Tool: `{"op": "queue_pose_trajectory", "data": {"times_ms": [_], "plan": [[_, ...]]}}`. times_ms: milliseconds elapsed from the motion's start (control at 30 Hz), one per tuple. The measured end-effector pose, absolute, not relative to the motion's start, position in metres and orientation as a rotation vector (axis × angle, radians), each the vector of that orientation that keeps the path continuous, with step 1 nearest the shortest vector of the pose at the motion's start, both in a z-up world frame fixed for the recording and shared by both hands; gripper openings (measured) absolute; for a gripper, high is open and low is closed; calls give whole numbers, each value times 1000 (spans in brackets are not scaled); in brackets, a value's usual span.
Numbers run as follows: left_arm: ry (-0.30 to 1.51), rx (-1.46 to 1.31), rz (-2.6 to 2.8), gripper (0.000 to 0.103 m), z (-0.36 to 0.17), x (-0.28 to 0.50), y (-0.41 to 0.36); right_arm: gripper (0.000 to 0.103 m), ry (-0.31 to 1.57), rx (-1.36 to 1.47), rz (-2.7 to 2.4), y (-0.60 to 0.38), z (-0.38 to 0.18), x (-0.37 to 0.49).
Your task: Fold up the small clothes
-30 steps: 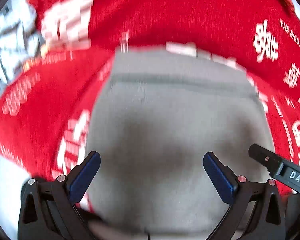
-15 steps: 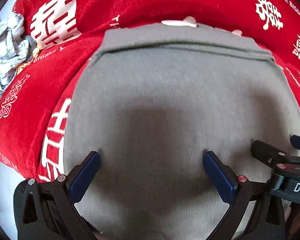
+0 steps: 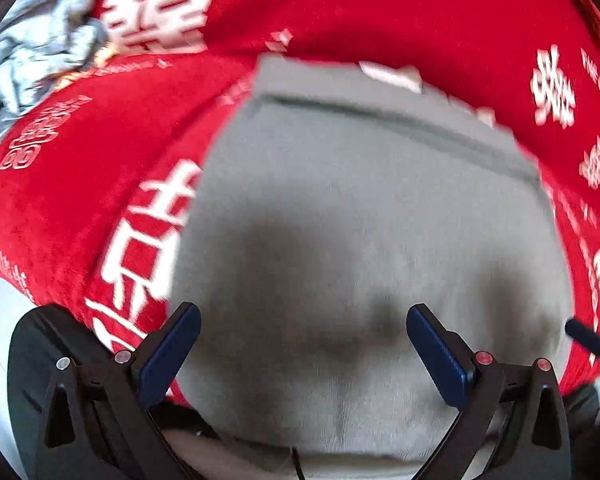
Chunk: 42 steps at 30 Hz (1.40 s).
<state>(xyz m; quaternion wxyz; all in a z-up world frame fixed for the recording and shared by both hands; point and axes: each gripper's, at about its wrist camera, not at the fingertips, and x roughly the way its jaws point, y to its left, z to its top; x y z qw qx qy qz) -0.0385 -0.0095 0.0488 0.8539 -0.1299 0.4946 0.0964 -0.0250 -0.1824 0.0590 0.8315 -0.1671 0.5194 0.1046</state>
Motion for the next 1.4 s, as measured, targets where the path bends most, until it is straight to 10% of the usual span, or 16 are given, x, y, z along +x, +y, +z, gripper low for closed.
{"op": "queue_pose_trajectory", "data": {"times_ms": [233,867,1400], "plan": [[1131,-127,168,103,16,-20,-35,103,1081,-609,365,-124,26,-51],[1035,-525,467,103,25,-41,67,103,1205,-132,197,-237,12,8],[966,-278,237,103,57,-22,18,103,1081,60,150,-265,70,24]]}}
